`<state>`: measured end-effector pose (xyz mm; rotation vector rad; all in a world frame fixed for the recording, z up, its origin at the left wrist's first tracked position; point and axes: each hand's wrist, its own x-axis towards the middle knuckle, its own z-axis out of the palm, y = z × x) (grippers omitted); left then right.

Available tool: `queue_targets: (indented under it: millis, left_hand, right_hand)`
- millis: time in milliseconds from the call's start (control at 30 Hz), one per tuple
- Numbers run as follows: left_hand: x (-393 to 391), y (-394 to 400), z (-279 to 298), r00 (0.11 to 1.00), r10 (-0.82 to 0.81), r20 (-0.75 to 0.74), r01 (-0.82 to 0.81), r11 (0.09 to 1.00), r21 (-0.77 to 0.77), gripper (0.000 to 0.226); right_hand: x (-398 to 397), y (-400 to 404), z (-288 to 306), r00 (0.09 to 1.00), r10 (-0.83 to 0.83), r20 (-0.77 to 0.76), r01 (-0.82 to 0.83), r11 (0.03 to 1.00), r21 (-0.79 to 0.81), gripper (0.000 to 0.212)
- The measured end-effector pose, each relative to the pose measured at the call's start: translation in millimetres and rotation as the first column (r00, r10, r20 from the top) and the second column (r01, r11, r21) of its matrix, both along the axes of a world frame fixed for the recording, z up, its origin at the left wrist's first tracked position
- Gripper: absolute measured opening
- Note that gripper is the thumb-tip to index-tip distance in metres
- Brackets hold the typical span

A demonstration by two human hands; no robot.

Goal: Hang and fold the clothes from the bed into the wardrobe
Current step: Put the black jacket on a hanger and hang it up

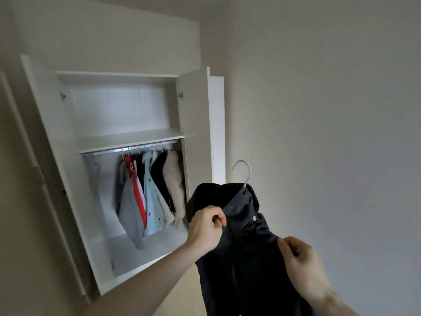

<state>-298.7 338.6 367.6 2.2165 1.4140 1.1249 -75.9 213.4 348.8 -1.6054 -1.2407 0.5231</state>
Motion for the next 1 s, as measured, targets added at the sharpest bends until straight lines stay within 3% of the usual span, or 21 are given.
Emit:
queue_targets:
  millis: [67,167,267,333,367,433,500,567,800,867,1000]
  left_hand:
    - [-20,14,0,1.0,0.018,0.008,-0.018,0.999,0.031,0.036]
    - [-49,34,2,0.998,0.032,-0.061,-0.028,0.998,0.06,0.022]
    - [-74,45,2,0.969,0.127,-0.214,-0.111,0.99,0.085,0.045]
    - [-89,51,1,0.952,0.204,-0.228,-0.174,0.974,0.144,0.049]
    - [-96,56,2,0.956,0.203,-0.211,-0.181,0.976,0.119,0.042]
    - [-108,71,9,0.988,0.127,-0.085,-0.138,0.981,-0.137,0.029]
    - [-117,93,17,0.991,0.098,0.087,-0.052,0.904,-0.425,0.037]
    - [-126,121,18,0.975,0.153,0.162,-0.043,0.843,-0.537,0.048]
    - [-150,212,12,0.854,0.396,0.337,-0.165,0.821,-0.547,0.036]
    - [-159,237,7,0.807,0.453,0.379,-0.214,0.823,-0.526,0.026]
    - [-187,281,-9,0.747,0.554,0.368,-0.36,0.802,-0.477,0.028]
  right_hand:
    - [-24,25,-4,1.0,0.02,-0.019,-0.02,1.0,-0.006,0.039]
    - [-57,62,-7,0.997,0.057,-0.056,-0.058,0.998,-0.02,0.04]
    - [-86,98,-2,0.992,0.088,-0.086,-0.087,0.996,0.01,0.039]
    - [-106,126,-3,0.987,0.113,-0.112,-0.112,0.994,0.016,0.038]
    - [-118,140,-4,0.983,0.139,-0.123,-0.139,0.99,0.011,0.038]
    - [-141,165,-7,0.964,0.207,-0.165,-0.21,0.978,-0.001,0.038]
    - [-162,193,-9,0.938,0.278,-0.205,-0.282,0.959,0.007,0.039]
    - [-180,218,-7,0.911,0.35,-0.218,-0.353,0.935,0.024,0.038]
    - [-221,318,-6,0.754,0.627,-0.196,-0.643,0.765,-0.024,0.026]
    - [-226,347,-3,0.686,0.705,-0.183,-0.722,0.69,-0.047,0.022]
    - [-245,400,-7,0.507,0.847,-0.159,-0.862,0.497,-0.103,0.011]
